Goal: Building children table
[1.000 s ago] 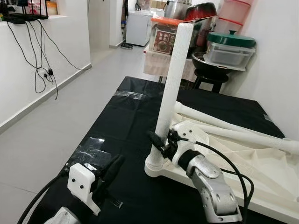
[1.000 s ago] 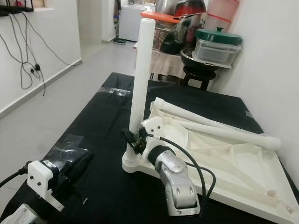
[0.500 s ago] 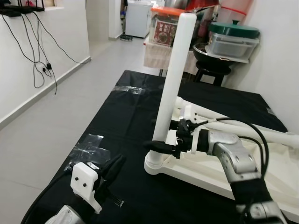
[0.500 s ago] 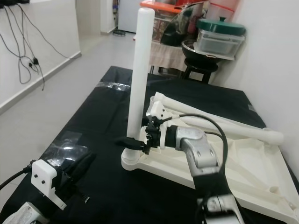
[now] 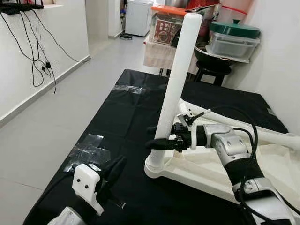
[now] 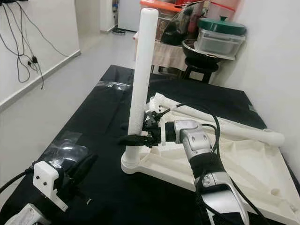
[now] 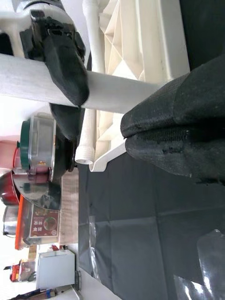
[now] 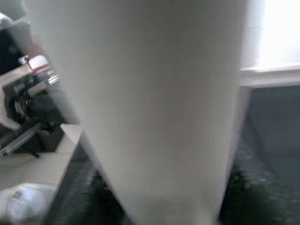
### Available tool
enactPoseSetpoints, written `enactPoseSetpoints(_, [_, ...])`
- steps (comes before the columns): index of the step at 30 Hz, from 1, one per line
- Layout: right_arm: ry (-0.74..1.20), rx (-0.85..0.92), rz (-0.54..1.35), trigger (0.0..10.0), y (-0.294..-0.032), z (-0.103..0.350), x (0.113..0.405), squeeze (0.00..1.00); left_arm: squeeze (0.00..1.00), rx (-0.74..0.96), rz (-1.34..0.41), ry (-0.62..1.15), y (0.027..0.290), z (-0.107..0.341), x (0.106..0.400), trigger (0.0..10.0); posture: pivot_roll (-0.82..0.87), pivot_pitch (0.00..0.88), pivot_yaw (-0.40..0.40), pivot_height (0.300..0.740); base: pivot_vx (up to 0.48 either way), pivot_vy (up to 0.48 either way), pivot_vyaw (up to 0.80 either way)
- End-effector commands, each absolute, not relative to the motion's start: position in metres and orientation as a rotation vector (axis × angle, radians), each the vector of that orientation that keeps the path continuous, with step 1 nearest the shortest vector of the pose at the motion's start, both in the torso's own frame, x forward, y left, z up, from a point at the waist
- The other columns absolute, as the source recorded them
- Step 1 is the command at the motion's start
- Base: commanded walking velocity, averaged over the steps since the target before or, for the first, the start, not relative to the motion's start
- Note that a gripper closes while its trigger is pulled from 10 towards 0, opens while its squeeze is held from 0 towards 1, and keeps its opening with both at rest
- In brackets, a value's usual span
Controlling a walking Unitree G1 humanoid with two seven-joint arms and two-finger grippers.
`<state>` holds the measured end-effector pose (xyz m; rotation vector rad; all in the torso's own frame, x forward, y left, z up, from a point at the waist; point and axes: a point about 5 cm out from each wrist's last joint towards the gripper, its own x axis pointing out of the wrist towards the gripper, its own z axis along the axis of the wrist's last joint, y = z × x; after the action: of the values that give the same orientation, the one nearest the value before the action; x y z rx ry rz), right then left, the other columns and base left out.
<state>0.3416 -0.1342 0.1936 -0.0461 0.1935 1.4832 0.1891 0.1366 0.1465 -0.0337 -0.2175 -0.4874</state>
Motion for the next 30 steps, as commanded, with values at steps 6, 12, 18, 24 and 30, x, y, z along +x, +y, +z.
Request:
enactPoseSetpoints(6, [0.171, -0.026, 1.482, 0.0, -0.160, 0.191, 0.330, 0.00, 0.00, -0.039, -0.493, -0.212, 0.135, 0.145, 0.186, 10.0, 0.00, 0.000, -0.132, 0.740, 0.000, 0.000, 0.00])
enactPoseSetpoints(12, [0.192, -0.074, 1.359, 0.0, -0.166, 0.176, 0.310, 0.00, 0.00, -0.041, -0.494, -0.212, 0.136, 0.146, 0.185, 10.0, -0.01, 0.000, -0.138, 0.740, 0.000, 0.000, 0.00])
enactPoseSetpoints(18, [0.134, 0.184, 0.250, 0.0, -0.151, 0.138, 0.307, 0.00, 0.00, -0.041, -0.489, -0.213, 0.140, 0.149, 0.183, 10.0, -0.04, 0.011, -0.129, 0.740, 0.000, 0.000, 0.00])
enactPoseSetpoints(24, [0.171, 0.030, 0.515, 0.0, -0.111, 0.128, 0.285, 0.00, 0.00, -0.050, -0.506, -0.207, 0.141, 0.148, 0.186, 10.0, -0.05, 0.001, -0.118, 0.740, 0.000, 0.000, 0.00])
enactPoseSetpoints(30, [0.196, 0.085, 0.624, 10.0, -0.102, 0.136, 0.276, 1.00, 0.00, -0.046, -0.479, -0.217, 0.141, 0.148, 0.187, 10.0, -0.04, 0.000, -0.126, 0.740, 0.000, 0.000, 0.00])
